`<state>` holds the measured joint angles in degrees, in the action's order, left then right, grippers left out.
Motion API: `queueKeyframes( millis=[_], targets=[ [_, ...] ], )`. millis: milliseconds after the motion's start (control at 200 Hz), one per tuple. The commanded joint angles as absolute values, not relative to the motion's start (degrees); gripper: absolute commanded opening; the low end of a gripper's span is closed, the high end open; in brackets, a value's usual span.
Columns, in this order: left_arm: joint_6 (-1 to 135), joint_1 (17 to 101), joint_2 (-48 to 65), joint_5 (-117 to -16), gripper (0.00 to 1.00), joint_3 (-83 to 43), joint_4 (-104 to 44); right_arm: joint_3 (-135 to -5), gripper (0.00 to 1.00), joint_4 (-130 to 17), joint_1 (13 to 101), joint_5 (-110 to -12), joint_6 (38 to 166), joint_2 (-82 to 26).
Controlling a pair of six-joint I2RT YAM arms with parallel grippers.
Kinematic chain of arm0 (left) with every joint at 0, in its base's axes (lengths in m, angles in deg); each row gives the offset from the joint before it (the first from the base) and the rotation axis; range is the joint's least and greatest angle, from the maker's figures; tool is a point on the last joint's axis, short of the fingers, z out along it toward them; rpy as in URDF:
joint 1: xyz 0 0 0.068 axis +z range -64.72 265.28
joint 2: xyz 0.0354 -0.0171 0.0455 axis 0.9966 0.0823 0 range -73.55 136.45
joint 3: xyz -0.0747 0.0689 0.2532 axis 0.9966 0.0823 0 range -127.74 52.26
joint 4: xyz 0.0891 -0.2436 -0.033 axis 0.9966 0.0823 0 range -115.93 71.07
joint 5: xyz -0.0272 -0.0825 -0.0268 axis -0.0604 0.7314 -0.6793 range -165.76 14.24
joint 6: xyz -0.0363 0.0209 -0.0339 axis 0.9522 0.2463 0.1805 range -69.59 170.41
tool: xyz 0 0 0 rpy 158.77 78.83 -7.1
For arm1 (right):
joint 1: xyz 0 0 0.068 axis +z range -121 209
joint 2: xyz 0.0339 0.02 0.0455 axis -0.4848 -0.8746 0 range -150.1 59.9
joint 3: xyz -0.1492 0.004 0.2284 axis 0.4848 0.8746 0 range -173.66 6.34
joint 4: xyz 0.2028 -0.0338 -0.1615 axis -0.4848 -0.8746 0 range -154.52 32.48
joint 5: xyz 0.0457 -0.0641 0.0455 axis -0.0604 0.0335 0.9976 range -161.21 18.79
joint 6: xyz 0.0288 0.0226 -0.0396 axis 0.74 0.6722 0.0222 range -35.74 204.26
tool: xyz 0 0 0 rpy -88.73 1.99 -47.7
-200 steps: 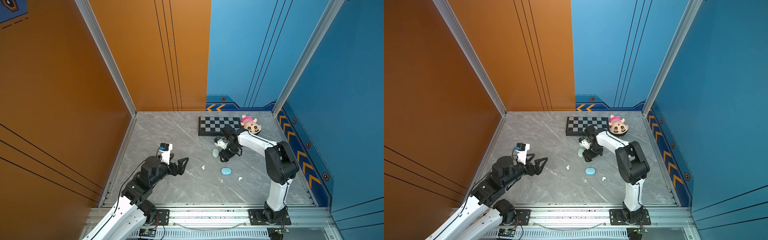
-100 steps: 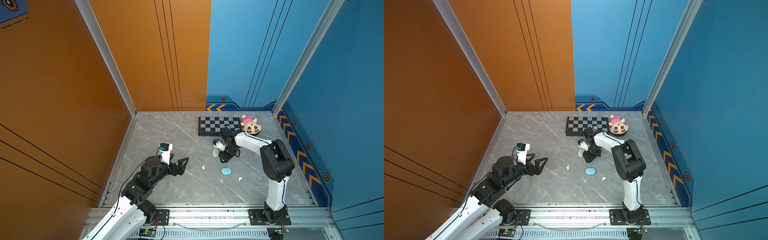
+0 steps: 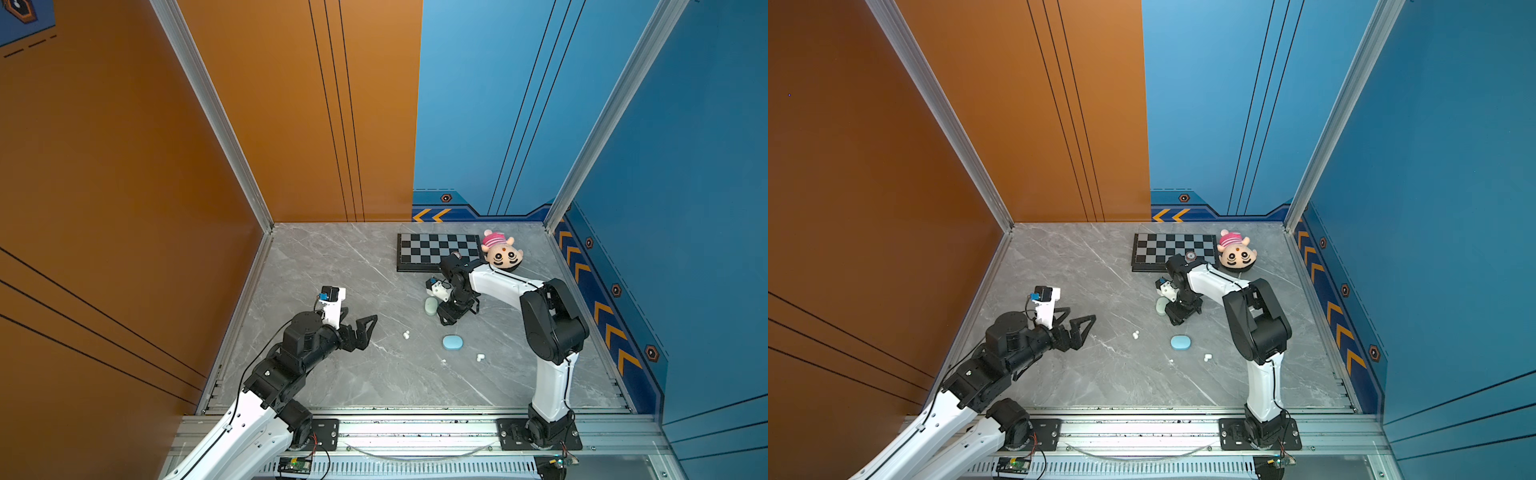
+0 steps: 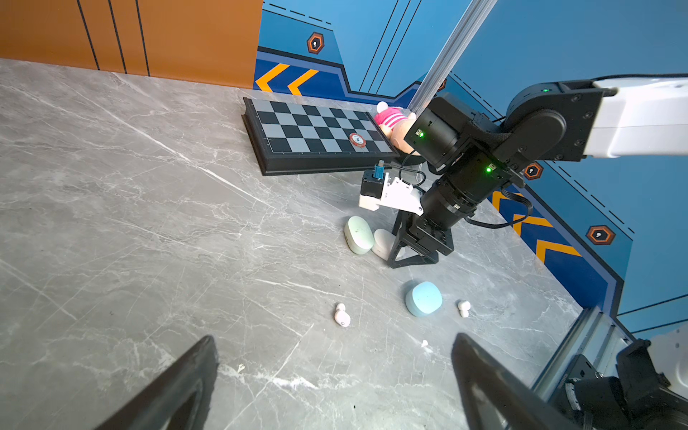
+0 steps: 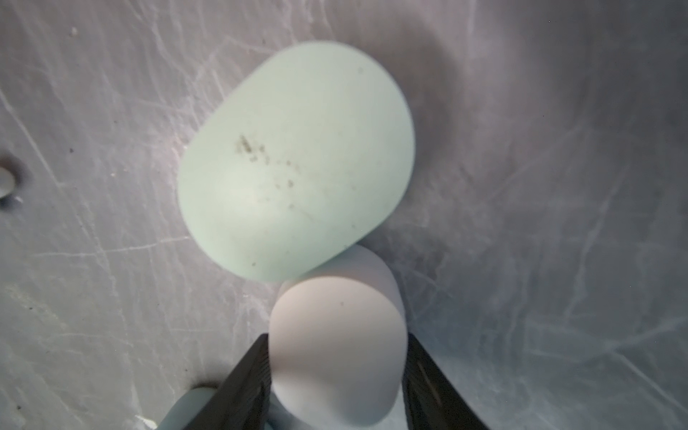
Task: Insert the wireless bluetooth earbuds into the charging case
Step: 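Lift the white case toward the left gripper while the left gripper reaches forward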
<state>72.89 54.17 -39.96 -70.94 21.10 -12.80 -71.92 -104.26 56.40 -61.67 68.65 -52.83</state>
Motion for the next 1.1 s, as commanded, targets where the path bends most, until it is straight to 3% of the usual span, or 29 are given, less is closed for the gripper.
queueKeyframes(
  millis=[0, 841, 986, 1096],
  targets=[
    [73.03, 54.8, -39.97, -69.69, 0.98, 20.84, -12.91, -72.35, 0.56, -103.58, 56.6, -63.5, 68.74, -50.99],
    [72.44, 54.75, -38.57, -67.97, 0.98, 20.4, -13.54, -70.38, 0.25, -102.97, 57.21, -61.64, 67.99, -44.94],
    [68.57, 54.79, -37.87, -62.33, 1.0, 20.14, -16.19, -69.21, 0.21, -104.94, 57.43, -58.18, 66.35, -39.2],
    [61.53, 54.74, -36.84, -53.98, 0.91, 19.31, -17.66, -70.04, 0.21, -107.78, 58.23, -53.3, 65.09, -35.26]
  ],
)
